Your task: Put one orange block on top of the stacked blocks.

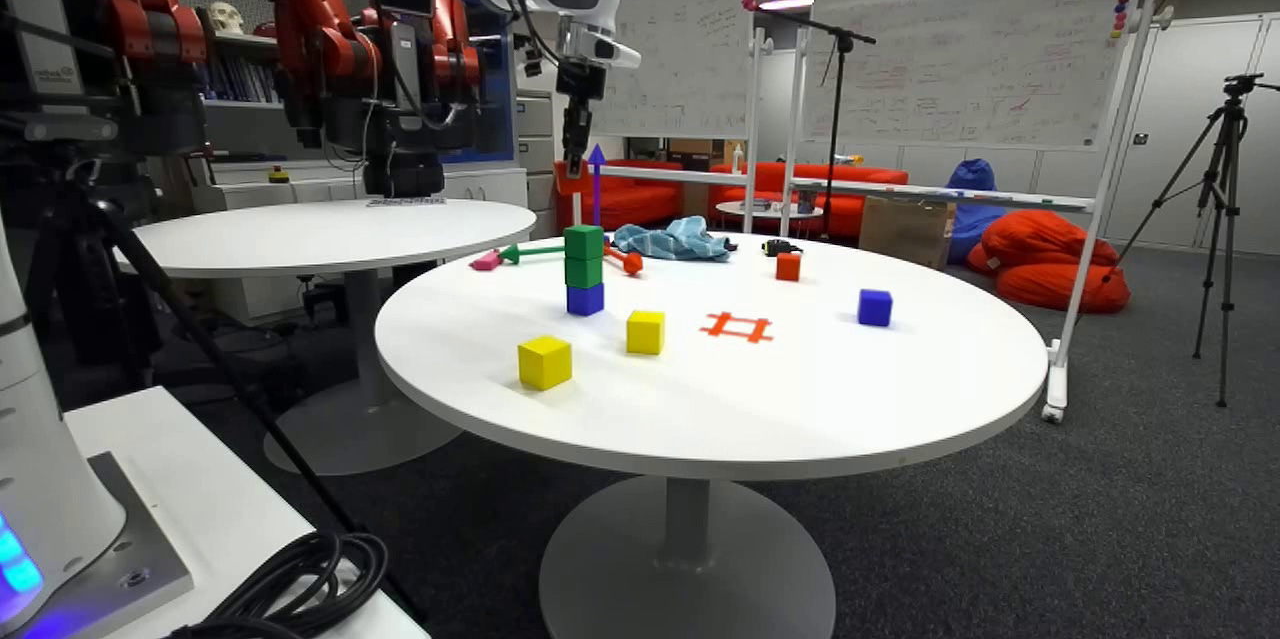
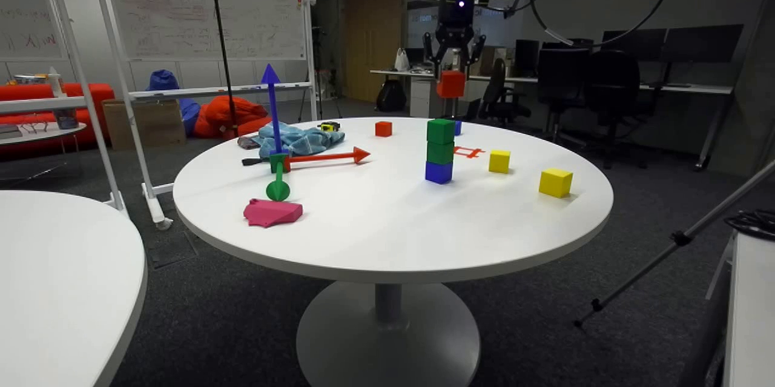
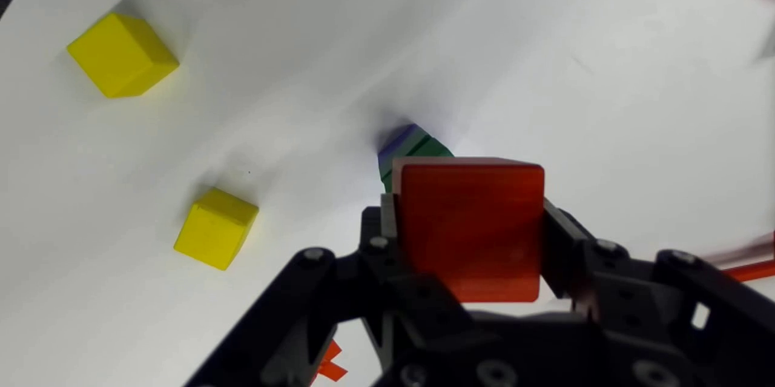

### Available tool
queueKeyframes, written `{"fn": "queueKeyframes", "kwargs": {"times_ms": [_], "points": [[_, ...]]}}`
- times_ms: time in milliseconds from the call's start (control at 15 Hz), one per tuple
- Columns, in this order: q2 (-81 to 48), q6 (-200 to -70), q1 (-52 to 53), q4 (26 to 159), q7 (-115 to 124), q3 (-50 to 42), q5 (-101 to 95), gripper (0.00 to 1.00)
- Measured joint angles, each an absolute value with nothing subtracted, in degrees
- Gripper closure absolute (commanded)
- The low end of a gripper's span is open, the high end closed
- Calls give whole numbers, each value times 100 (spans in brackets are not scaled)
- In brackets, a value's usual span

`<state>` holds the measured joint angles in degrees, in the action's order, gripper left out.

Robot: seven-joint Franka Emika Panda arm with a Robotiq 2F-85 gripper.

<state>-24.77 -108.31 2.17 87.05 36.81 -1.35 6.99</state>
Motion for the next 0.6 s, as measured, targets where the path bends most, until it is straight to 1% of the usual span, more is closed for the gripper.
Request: {"fn": "queueKeyframes", "kwargs": {"times_ms": [600], "points": [[-2478,-10833,240,8701,3340,-172,-40,71]]}}
